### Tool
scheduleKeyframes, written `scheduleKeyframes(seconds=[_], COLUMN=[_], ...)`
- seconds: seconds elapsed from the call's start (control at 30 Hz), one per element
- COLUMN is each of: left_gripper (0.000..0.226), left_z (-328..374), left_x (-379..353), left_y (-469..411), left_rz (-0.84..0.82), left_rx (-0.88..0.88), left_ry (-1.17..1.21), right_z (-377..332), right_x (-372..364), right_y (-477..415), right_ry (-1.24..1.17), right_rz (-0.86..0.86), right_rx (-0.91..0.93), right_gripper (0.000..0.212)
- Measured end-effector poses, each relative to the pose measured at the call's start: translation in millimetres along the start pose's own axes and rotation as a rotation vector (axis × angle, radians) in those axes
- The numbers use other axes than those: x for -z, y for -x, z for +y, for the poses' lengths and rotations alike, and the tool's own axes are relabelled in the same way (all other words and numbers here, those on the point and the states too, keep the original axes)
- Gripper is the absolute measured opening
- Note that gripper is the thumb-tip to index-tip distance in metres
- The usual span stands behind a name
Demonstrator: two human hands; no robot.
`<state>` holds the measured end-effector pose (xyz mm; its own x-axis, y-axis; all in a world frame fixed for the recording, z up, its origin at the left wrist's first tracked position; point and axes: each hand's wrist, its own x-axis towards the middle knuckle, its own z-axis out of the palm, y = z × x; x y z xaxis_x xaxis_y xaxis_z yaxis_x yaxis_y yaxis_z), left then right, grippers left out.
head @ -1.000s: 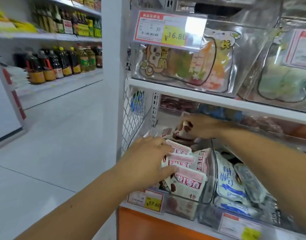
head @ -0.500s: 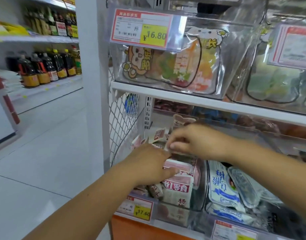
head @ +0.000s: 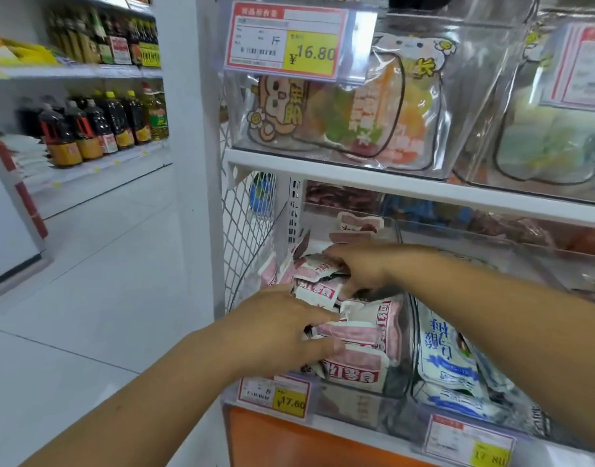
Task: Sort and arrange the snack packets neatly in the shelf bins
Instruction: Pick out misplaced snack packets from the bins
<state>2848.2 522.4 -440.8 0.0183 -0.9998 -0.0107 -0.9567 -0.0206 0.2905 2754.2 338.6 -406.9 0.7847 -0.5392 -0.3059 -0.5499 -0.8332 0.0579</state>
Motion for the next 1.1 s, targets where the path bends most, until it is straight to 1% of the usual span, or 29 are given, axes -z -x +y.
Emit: scheduleKeyframes(seconds=[0.07, 0.1, 0.17, 0.2, 0.27, 0.3, 0.37, 0.47, 0.5, 0.57, 0.67, 0.73, 0.77, 0.83, 0.87, 0.9, 0.93, 0.97, 1.0, 1.03, 1.07, 1.1], left_gripper=[0.055, 0.055, 0.056, 0.057, 0.058, 0.058, 0.06, 0.06, 0.06, 0.056, 0.048, 0.04, 0.034, 0.024, 0.025, 0.029, 0.031, 0.029, 0.024, 0.02, 0.018, 0.018], left_z=[1, 0, 0, -1, -1, -1, 2, 1, -3, -12, -20, -21, -23, -30, -34, -37, -40, -42, -43, -44, -45, -44], left_x=[1, 1, 1, 1, 2, 2, 4, 12, 16, 23, 26, 25, 25, 24, 23, 22, 20, 18, 16, 15, 14, 14], left_y=[1, 1, 2, 3, 3, 4, 8, 19, 24, 35, 55, 67, 72, 83, 87, 90, 91, 92, 91, 90, 89, 88], left_rz=[-0.01, -0.015, -0.015, -0.016, -0.019, -0.017, -0.005, 0.063, 0.097, 0.178, 0.268, 0.28, 0.281, 0.327, 0.351, 0.364, 0.371, 0.372, 0.377, 0.383, 0.399, 0.408], left_rx=[-0.01, -0.017, -0.031, -0.037, -0.041, -0.043, -0.054, -0.076, -0.075, -0.083, -0.106, -0.119, -0.128, -0.149, -0.149, -0.146, -0.153, -0.163, -0.18, -0.188, -0.195, -0.189], left_ry=[-0.006, -0.012, -0.029, -0.04, -0.051, -0.053, -0.047, -0.032, -0.029, -0.04, -0.073, -0.121, -0.15, -0.221, -0.256, -0.273, -0.273, -0.265, -0.265, -0.269, -0.282, -0.285], right_z=[2, 4, 4, 3, 4, 4, -1, -23, -33, -49, -56, -52, -49, -43, -42, -44, -48, -56, -66, -77, -87, -93], right_x=[2, 3, 6, 8, 12, 14, 17, 19, 17, 15, 11, 8, 7, 10, 14, 18, 22, 24, 23, 19, 12, 4], right_y=[0, 0, 2, 4, 6, 7, 11, 21, 22, 23, 21, 23, 24, 31, 36, 40, 44, 48, 52, 54, 54, 51], right_ry=[-0.036, -0.052, -0.032, -0.01, -0.009, -0.063, -0.218, -0.338, -0.38, -0.419, -0.411, -0.389, -0.363, -0.235, -0.13, -0.05, -0.049, -0.13, -0.211, -0.224, -0.143, -0.019], right_rz=[0.142, 0.173, 0.177, 0.186, 0.22, 0.231, 0.222, 0.167, 0.131, 0.064, -0.037, -0.096, -0.098, -0.066, 0.002, 0.114, 0.237, 0.304, 0.296, 0.252, 0.204, 0.187], right_rx=[-0.025, -0.033, -0.028, -0.024, -0.044, -0.049, 0.026, 0.248, 0.314, 0.37, 0.343, 0.294, 0.267, 0.222, 0.226, 0.253, 0.305, 0.358, 0.382, 0.372, 0.345, 0.324], right_gripper=[0.054, 0.044, 0.023, 0.02, 0.043, 0.048, 0.045, 0.021, 0.019, 0.029, 0.038, 0.034, 0.03, 0.025, 0.024, 0.024, 0.022, 0.022, 0.027, 0.038, 0.045, 0.047])
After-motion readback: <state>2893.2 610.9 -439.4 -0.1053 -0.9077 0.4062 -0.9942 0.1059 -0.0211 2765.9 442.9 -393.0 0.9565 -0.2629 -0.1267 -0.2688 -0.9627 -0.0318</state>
